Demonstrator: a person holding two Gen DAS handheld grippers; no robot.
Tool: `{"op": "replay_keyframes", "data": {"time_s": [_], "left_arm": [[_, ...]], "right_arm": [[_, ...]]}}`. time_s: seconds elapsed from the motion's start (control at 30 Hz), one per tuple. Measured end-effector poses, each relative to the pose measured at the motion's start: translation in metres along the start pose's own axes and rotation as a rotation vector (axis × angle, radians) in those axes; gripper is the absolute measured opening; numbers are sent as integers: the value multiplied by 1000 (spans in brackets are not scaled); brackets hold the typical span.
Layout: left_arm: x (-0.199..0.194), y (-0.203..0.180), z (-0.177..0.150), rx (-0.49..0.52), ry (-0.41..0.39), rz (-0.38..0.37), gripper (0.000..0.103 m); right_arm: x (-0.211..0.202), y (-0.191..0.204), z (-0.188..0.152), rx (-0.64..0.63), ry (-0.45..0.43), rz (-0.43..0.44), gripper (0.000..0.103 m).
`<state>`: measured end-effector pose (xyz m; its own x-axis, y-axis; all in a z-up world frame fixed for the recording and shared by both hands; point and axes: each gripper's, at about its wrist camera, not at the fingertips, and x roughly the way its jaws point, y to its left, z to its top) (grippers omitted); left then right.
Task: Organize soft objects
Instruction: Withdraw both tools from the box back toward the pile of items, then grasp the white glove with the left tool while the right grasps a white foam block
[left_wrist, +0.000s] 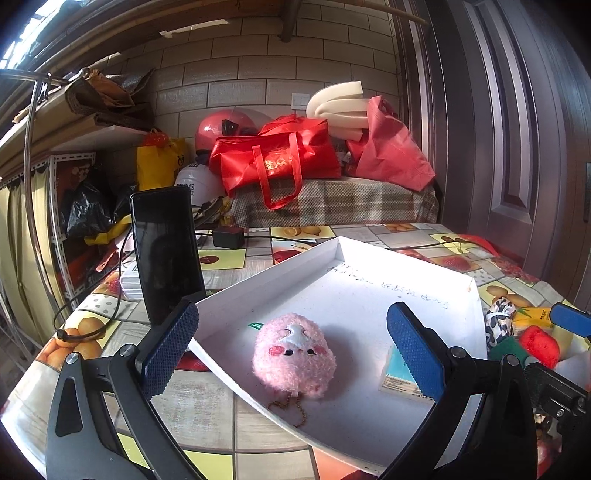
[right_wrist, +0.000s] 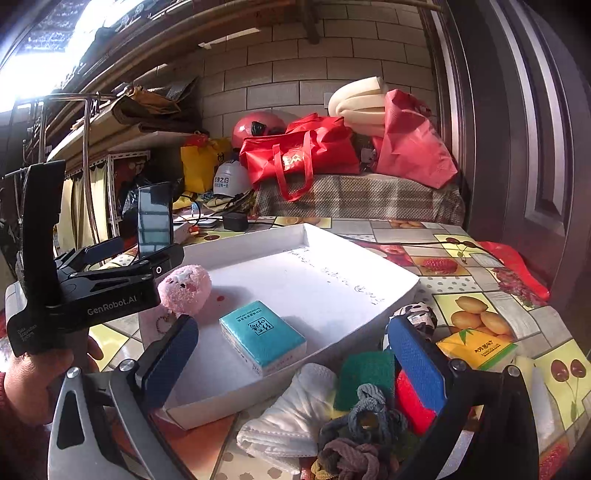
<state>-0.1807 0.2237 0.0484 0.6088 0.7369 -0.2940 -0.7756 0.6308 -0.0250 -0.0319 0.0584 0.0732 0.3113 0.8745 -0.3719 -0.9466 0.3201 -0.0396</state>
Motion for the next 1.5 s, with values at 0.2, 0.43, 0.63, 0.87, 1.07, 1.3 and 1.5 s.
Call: {"op": "replay_keyframes", "data": {"time_s": [0.2, 0.43, 0.63, 0.87, 1.07, 1.3, 1.5], "left_arm": [[-27, -33, -9, 70, -3, -144, 103], [-43, -80, -16, 183, 70, -358, 103], [-47, -108, -23, 239, 162, -498, 103], [-52, -134, -34, 325, 221, -533, 95], [-51, -135, -36, 327, 242, -545, 83], [-40, -149, -42, 375, 321, -557, 82], [-49, -161, -42, 394, 285, -608, 82]], "right_arm": [[-30, -32, -11, -8, 13, -43, 103], [-53, -112, -26, 142, 117, -194, 103], [-73, -135, -35, 91, 187, -144, 103], [-55, -116, -46, -34, 353, -8, 102], [-44, -93, -48, -208, 368, 11, 102], [-23, -98, -57, -230, 469, 57, 87], [-32, -99, -58, -234, 478, 52, 84]]}}
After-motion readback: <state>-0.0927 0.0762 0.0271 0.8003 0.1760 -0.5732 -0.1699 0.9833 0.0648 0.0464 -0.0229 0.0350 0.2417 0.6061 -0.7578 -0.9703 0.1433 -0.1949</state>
